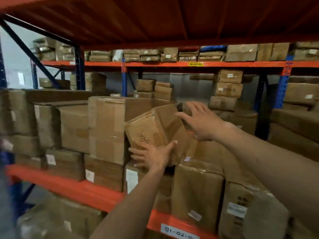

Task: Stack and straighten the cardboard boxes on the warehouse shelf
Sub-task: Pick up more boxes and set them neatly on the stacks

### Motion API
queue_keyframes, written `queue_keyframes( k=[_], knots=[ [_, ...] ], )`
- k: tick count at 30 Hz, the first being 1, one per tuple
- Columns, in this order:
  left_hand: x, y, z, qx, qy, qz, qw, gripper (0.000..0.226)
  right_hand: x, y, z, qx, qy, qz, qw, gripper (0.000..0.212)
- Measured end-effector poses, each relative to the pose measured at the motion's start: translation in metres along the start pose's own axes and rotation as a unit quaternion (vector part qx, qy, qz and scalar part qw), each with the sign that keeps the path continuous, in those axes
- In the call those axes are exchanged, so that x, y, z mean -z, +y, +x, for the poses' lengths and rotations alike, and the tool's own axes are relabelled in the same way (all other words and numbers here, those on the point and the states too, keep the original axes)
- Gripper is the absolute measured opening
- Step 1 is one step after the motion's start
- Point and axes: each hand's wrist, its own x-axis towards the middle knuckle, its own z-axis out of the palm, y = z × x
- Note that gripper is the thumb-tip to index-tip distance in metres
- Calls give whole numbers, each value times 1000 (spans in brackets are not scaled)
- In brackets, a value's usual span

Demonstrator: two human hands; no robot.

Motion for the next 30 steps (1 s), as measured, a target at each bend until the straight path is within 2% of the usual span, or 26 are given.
queue_keyframes(
  k=[2,3,4,6,8,9,11,13,16,21,25,27,30],
  knots=[
    [4,-21,13,57,-59,-52,995,165,10,-33,45,61,-3,-4,998,102],
    [6,-32,20,69,-90,-67,991,166,16,-47,64,64,-11,21,998,99],
    [7,-43,27,70,-118,-77,988,166,21,-60,83,43,-28,62,997,97],
    [7,-61,41,62,-148,-120,980,169,28,-77,117,-24,-84,150,985,106],
    [12,-70,48,72,-159,-195,965,173,31,-88,142,-63,-160,175,970,118],
    [14,-73,52,81,-168,-224,957,166,29,-90,151,-66,-189,168,965,120],
    [17,-75,58,89,-199,-254,942,136,23,-90,159,-70,-207,175,960,118],
    [19,-71,62,82,-214,-259,938,119,20,-88,157,-87,-179,205,958,107],
    [21,-64,59,75,-208,-262,939,118,19,-81,147,-104,-130,256,952,92],
    [20,-55,60,41,-199,-267,942,102,27,-55,131,-136,-108,292,941,97],
    [24,-42,60,-44,-186,-201,961,87,33,-22,96,-176,-80,340,920,88],
    [27,-30,60,-100,-177,-157,966,88,28,-3,68,-208,-50,394,894,87],
    [28,-4,53,-202,-170,-65,962,94,7,18,14,-283,26,494,822,84]
  ],
)
